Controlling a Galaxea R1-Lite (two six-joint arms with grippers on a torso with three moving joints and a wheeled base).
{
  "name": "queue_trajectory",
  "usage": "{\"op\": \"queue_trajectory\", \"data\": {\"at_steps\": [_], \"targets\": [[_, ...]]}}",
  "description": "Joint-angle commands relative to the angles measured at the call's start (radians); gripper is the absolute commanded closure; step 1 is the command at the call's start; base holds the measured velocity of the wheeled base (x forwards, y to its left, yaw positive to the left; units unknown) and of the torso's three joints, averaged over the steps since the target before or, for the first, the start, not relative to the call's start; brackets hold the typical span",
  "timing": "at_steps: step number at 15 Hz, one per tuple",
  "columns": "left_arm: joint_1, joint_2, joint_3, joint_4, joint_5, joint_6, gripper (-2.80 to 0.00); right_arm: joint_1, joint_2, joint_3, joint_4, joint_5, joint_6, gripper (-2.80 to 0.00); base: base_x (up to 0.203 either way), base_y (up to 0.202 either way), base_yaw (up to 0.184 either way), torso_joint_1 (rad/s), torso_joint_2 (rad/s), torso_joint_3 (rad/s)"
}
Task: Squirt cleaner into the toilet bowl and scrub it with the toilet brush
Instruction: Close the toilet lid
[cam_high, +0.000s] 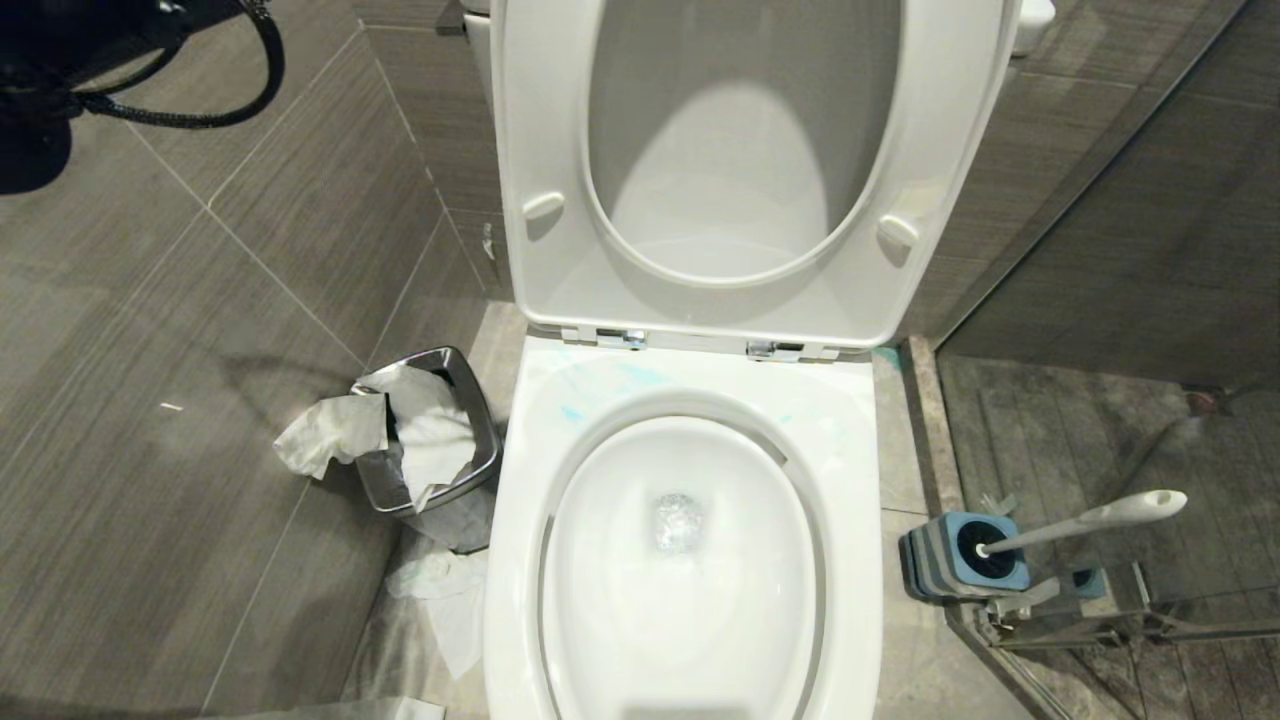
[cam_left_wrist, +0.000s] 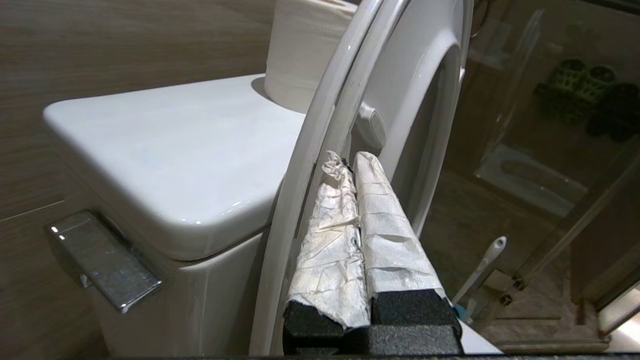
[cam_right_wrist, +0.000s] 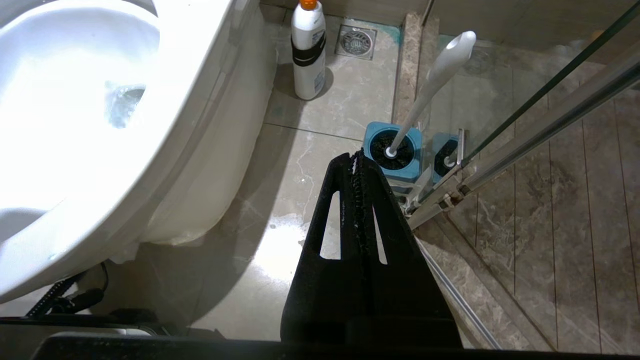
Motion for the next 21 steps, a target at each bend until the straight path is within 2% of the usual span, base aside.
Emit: {"op": "queue_trajectory", "data": {"at_steps": [1,3,13,17,21], "targets": [[-0.015,0.020,-0.001,-0.001,0.047,0.017,0.00,0.001,0.001,0.000,0.000,0.000,0.000,0.00,0.000,0.000,0.000,0.000,0.00,0.000],[-0.039,0.026,-0.004,0.018,0.152,0.034,0.00,0.000,0.001,0.000,0.000,0.000,0.000,0.00,0.000,0.000,0.000,0.000,0.00,0.000],[-0.126,0.053,-0.004,0.103,0.373,0.259,0.00,0.000,0.001,0.000,0.000,0.000,0.001,0.00,0.000,0.000,0.000,0.000,0.00,0.000],[-0.139,0.076,-0.006,0.107,0.443,0.293,0.00,0.000,0.001,0.000,0.000,0.000,0.000,0.00,0.000,0.000,0.000,0.000,0.00,0.000],[-0.139,0.095,-0.006,0.102,0.449,0.317,0.00,0.001,0.001,0.001,0.000,0.000,0.000,0.00,0.000,0.000,0.000,0.000,0.00,0.000]]}}
